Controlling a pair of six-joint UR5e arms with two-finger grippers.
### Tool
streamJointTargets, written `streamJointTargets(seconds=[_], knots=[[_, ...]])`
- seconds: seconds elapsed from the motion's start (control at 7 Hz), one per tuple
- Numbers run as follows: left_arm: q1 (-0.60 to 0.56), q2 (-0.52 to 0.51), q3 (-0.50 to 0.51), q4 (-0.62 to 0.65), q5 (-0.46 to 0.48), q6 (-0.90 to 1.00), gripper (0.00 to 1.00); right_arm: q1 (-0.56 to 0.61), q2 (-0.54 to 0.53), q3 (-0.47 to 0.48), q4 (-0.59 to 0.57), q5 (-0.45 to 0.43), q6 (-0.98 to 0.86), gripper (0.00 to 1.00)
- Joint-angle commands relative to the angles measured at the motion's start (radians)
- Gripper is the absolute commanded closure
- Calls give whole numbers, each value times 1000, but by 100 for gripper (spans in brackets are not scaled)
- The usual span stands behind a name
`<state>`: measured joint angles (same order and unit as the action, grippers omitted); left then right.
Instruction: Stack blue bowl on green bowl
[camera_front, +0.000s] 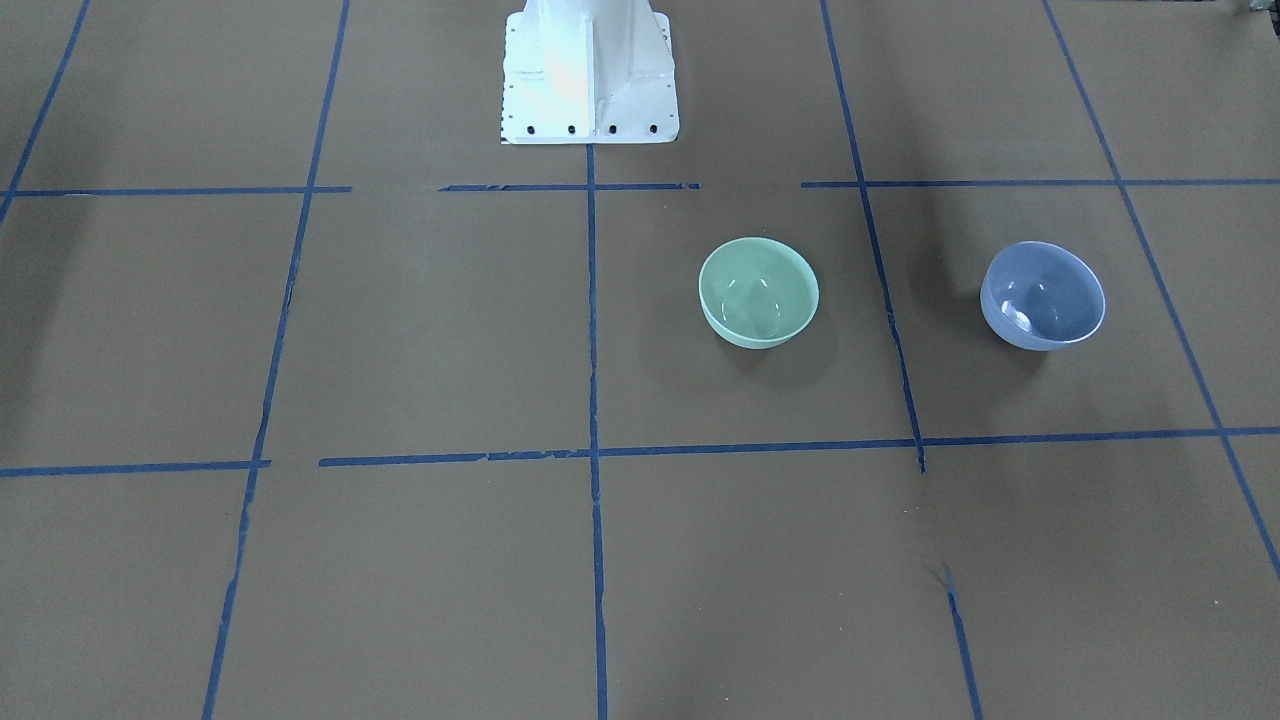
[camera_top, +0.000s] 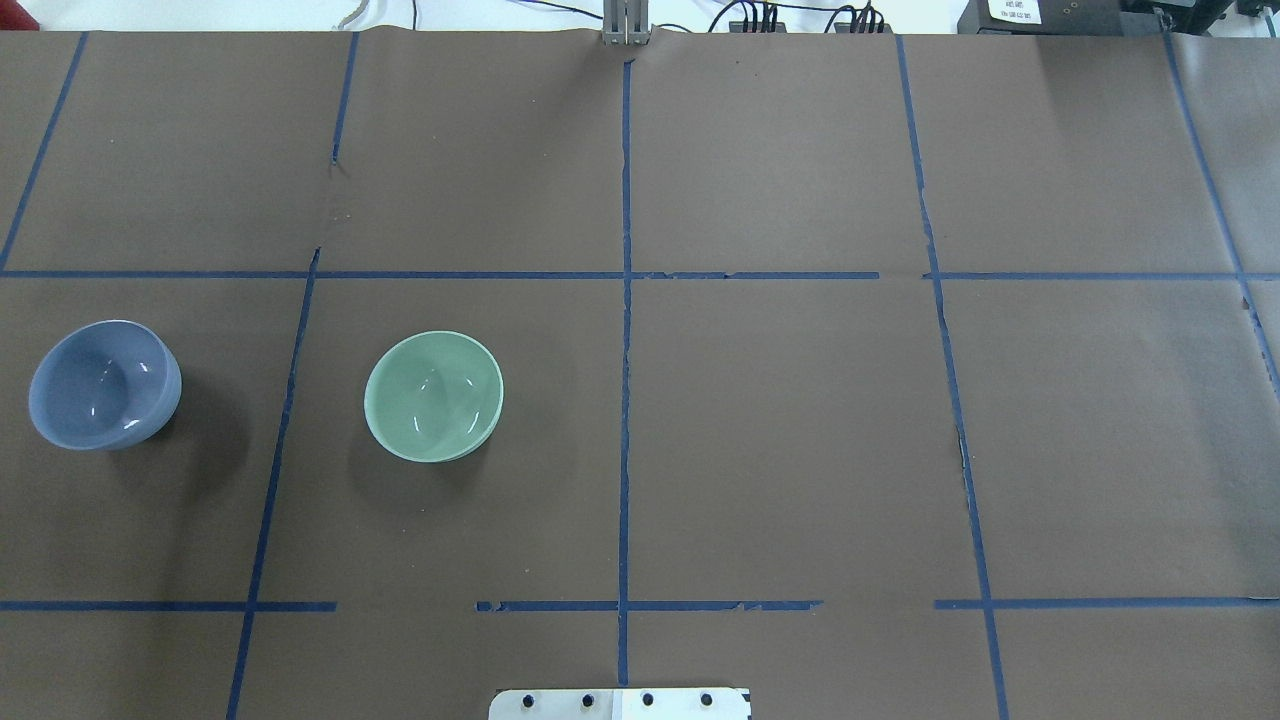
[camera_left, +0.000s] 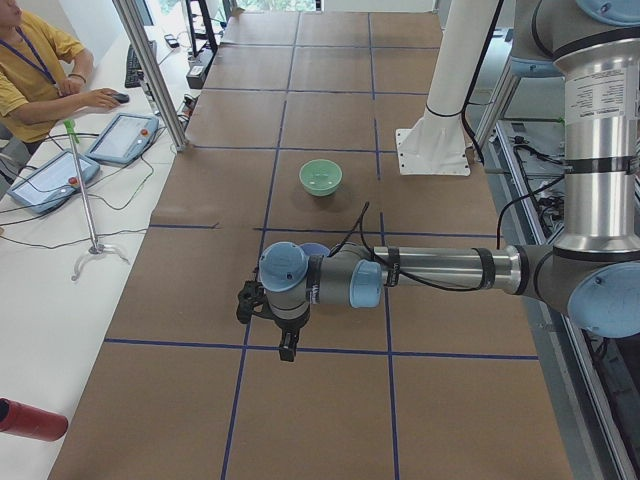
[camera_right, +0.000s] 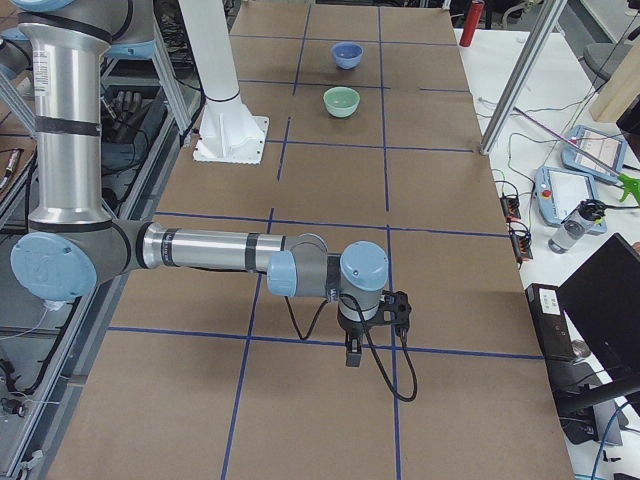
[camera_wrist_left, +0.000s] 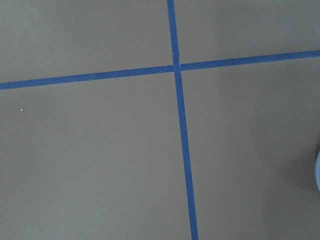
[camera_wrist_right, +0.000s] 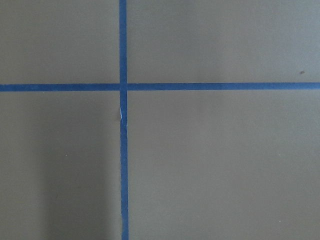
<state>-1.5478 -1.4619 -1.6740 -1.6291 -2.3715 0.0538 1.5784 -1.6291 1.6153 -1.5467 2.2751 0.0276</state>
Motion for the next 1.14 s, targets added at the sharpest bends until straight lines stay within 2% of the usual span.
streamJointTargets(seconds=[0.0,0.43,0.71,1.0], knots=[[0,0,2,-2,0,4,0,0,0,0,0,0,0,0],[5,0,5,0,3,-2,0,0,0,0,-1,0,0,0],[11,-60,-4,-23,23,-2,0,0,0,0,-1,0,0,0],[5,-92,0,-26,81,-6,0,0,0,0,0,0,0,0]])
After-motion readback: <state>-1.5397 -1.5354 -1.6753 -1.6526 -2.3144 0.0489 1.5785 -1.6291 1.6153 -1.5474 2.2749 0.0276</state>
